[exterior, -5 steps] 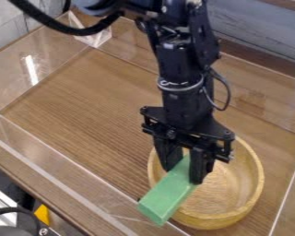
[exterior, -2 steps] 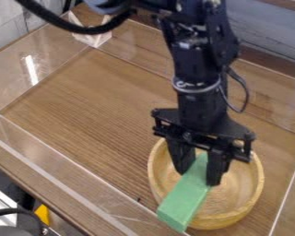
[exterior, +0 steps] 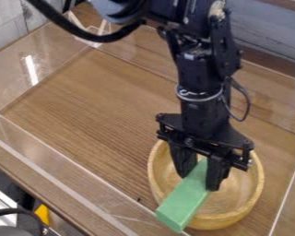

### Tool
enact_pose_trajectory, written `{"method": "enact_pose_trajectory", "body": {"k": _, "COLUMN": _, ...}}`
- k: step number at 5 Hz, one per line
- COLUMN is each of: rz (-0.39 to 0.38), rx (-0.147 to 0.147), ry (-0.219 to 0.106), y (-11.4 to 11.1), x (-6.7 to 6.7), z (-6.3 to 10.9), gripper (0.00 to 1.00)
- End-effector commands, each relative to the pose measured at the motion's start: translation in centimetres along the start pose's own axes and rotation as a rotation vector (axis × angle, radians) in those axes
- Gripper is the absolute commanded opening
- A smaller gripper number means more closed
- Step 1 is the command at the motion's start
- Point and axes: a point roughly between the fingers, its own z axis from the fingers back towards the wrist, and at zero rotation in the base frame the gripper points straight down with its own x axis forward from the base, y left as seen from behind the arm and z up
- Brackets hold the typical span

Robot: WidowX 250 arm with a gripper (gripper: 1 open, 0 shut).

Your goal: Put the green block in the brown bowl

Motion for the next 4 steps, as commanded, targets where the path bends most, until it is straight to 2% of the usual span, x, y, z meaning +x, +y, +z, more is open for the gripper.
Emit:
{"method": "enact_pose_trajectory", "body": {"k": 1, "rz": 0.025, "rx": -0.005, "ry": -0.029, "y": 0.0, "x": 0.3, "z": 0.5, "gripper": 0.0}}
{"method": "enact_pose_trajectory", "body": {"k": 2, "rz": 0.05, "rx": -0.006, "ry": -0.036, "y": -0.1, "x": 0.2, "z": 0.5, "gripper": 1.0}}
{"method": "enact_pose_trajectory", "body": {"k": 3, "rz": 0.039, "rx": -0.002, "ry": -0.036, "y": 0.5, "x": 0.9, "z": 0.9, "gripper": 1.0}}
{"method": "enact_pose_trajectory", "body": {"k": 4, "rz": 0.033, "rx": 0.016, "ry": -0.054, "y": 1.4, "x": 1.9, "z": 1.8, "gripper": 1.0}}
